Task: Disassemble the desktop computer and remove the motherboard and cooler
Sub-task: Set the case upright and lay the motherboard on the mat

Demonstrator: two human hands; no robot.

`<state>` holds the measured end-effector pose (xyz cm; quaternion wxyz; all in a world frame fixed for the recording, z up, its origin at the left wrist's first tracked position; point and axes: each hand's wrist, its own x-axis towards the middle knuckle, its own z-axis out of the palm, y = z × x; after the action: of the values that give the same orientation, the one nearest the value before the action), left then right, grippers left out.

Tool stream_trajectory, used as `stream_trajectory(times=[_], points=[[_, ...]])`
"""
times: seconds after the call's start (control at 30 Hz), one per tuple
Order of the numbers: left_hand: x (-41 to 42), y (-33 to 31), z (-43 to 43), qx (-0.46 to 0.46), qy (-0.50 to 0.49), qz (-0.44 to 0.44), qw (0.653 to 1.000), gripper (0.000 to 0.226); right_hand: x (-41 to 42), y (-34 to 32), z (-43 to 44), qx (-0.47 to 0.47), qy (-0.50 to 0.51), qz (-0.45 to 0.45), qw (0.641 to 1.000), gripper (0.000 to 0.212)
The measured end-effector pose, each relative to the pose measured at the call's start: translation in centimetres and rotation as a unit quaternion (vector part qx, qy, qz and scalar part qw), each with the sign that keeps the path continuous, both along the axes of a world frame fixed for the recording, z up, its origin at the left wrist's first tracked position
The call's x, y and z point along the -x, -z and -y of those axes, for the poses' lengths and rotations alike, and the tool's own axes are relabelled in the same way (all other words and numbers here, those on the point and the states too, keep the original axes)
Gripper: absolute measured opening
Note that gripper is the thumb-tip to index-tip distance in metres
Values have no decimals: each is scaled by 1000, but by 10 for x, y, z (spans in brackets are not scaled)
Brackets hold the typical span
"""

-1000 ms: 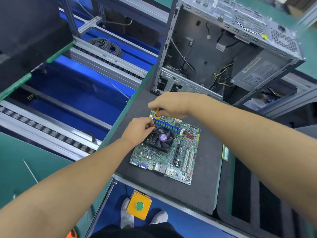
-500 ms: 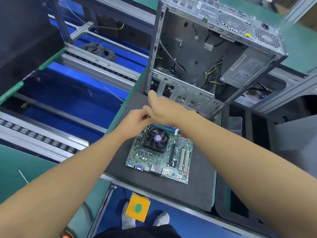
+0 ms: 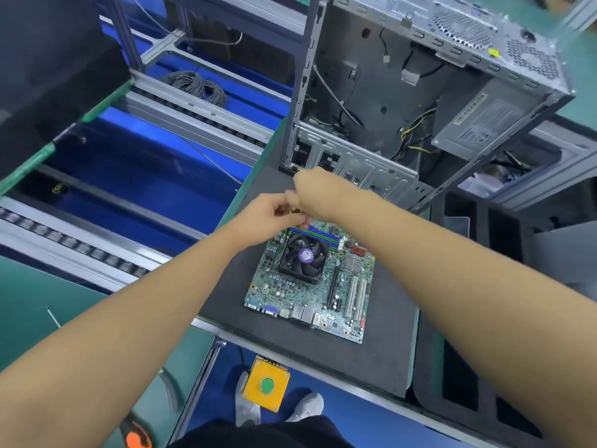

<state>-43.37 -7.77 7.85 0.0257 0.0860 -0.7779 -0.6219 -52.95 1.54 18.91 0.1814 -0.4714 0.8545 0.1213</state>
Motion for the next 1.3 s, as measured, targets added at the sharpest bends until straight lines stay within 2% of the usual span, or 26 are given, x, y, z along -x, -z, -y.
stream_trajectory(times=[0.1,0.2,0.27,0.37,0.43,0.5,0.6,0.7,0.8,0.87,0.93,1.0,1.07,1.17,1.2,1.3], points=[[-4,-3,8,-80,55,3,995,25,15,1,-5,3,-73,70,995,25],[-9,-4,9,-60,40,12,997,27,17,0,-3,-1,-153,90,984,26],[-13,1,3,-40,-7,2,999,33,12,-1,-2,13,-160,99,982,24],[-13,10,-9,-31,-80,-33,996,36,-3,2,-8,56,-70,37,995,21],[-9,14,-14,10,-111,-38,993,27,-16,3,-8,57,52,-39,996,33],[-7,14,-16,41,-127,-51,990,41,-26,5,-2,29,133,-92,986,44],[-10,11,-16,45,-112,-60,991,44,-30,7,7,11,150,-121,981,45],[-6,5,-7,25,-68,-21,997,22,-22,9,7,8,133,-87,987,29],[0,-1,5,2,-7,20,1000,16,-10,7,-1,47,87,-27,995,17],[-1,-4,10,-10,35,26,999,17,-3,4,-5,47,45,3,998,31],[-3,-4,11,-18,70,26,997,20,3,2,-8,15,-36,19,999,30],[-5,-2,9,-19,59,23,998,18,6,-1,-5,-14,-111,26,993,21],[-8,4,3,-8,-1,16,1000,9,6,-6,-2,-25,-147,32,988,19],[-12,16,-13,0,-103,1,995,10,-3,-6,-3,12,-114,-19,993,24],[-13,17,-18,3,-132,-11,991,19,-8,-4,-3,16,-81,-55,995,30],[-13,14,-24,35,-159,-47,986,36,-20,1,6,-16,96,-86,992,55]])
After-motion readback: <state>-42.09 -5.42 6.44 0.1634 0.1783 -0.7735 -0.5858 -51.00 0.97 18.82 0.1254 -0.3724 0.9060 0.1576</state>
